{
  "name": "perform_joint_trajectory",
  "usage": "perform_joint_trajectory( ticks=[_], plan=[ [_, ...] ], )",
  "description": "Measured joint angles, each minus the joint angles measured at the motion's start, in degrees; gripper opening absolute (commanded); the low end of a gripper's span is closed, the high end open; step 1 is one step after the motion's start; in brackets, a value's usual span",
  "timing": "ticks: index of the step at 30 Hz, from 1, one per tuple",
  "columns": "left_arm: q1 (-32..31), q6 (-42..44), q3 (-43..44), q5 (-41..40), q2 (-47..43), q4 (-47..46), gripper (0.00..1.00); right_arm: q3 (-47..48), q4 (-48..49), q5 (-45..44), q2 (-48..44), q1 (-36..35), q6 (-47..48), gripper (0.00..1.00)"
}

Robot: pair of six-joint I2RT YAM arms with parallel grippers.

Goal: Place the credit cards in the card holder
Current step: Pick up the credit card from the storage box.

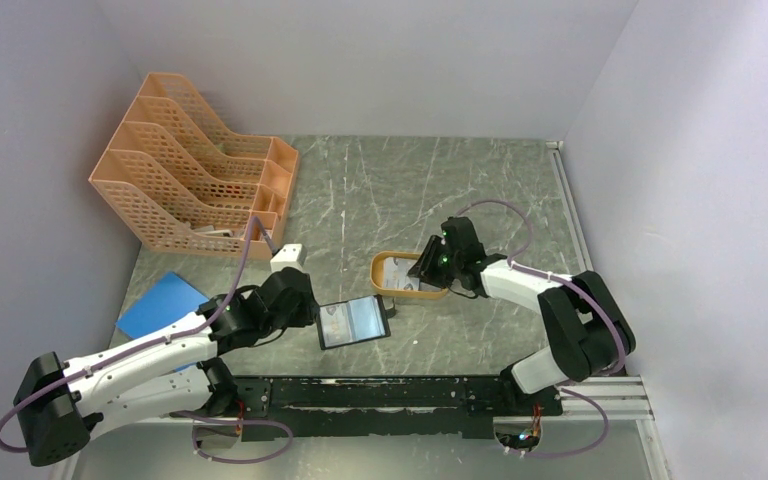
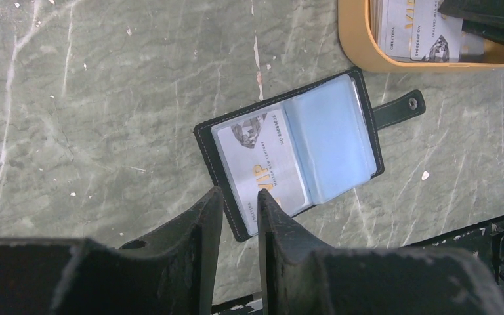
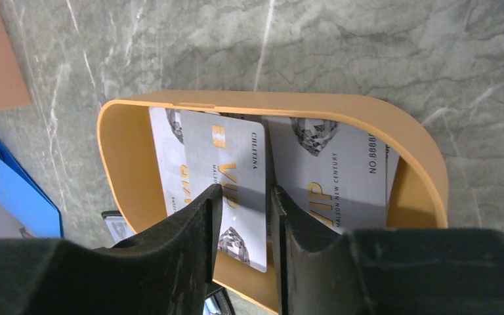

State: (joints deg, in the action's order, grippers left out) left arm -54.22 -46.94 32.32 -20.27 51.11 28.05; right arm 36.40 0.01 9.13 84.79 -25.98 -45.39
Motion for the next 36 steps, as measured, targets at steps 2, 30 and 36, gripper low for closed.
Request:
perform_joint_trajectory(
  ticks=[2, 30, 36],
  plan=[
    [0.0, -0.15, -0.04, 0.02, 0.0, 0.0, 0.31, -0.42, 0.39, 0.39, 0.11, 0.28, 0.0, 0.28],
    [0.0, -0.42, -0.04, 0.02, 1.2, -0.37, 0.31, -1.4, -3.61, 3.63, -8.9, 2.64, -1.09, 0.0],
    [0.0, -0.42, -0.02, -0.02, 0.66, -0.28, 0.31, 1.07, -10.6, 5.35, -13.09, 3.32, -6.36, 0.0]
  ],
)
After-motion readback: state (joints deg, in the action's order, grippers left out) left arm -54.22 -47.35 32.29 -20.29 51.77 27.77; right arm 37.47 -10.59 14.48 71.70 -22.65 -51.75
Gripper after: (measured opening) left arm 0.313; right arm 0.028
